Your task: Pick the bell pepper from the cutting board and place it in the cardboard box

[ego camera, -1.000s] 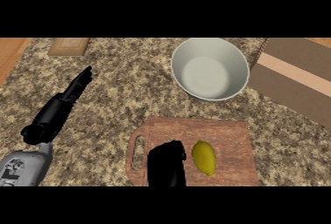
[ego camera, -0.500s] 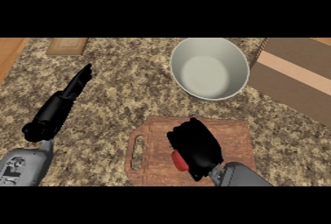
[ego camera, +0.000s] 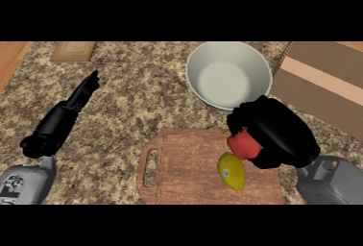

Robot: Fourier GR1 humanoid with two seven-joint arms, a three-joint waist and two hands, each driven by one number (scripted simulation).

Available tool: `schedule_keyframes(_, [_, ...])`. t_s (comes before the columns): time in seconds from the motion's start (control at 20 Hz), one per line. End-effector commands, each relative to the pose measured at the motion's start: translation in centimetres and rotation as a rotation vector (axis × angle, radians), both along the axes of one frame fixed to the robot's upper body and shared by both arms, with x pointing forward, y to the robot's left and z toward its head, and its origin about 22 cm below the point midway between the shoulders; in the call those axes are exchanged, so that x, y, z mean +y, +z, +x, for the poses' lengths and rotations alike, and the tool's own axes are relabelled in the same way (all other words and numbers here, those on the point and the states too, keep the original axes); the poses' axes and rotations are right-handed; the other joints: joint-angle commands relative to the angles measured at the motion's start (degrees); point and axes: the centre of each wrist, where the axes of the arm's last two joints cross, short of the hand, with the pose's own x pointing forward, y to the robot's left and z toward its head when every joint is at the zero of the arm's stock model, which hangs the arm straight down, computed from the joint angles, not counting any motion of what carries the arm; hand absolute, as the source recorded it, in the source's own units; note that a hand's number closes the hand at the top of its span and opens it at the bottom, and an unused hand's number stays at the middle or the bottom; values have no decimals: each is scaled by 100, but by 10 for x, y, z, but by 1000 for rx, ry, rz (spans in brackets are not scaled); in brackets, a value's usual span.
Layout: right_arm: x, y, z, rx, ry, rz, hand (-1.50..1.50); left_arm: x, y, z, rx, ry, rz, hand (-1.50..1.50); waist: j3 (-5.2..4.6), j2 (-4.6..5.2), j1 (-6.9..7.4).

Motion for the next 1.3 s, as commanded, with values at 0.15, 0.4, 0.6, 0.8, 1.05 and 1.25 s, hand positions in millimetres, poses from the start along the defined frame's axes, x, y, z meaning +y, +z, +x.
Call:
schedule_keyframes(0.15, [-50, 64, 13, -69, -259, 304, 150, -1, -12, -5, 5, 12, 14, 0, -7, -9, -70])
schedule_keyframes(0.4, [-82, 95, 38, -69, -464, 401, 150, 10, -3, 5, 9, 0, -5, 0, -9, 17, 23])
schedule_keyframes(0.6, [-133, 74, 54, -65, -560, 431, 150, -6, 12, 7, 1, -16, -10, 0, -1, 20, 48])
schedule_keyframes(0.8, [-171, 108, 81, -85, -632, 457, 150, -18, -9, 1, -10, -11, 15, 0, -4, 37, 104])
schedule_keyframes(1.05, [-211, 98, 102, -15, -669, 249, 150, -22, 10, 8, -10, -20, 9, 0, -2, 58, 173])
schedule_keyframes(1.25, [-226, 80, 109, 209, -727, 107, 150, -13, 3, -2, -13, -34, -9, 0, -6, 69, 273])
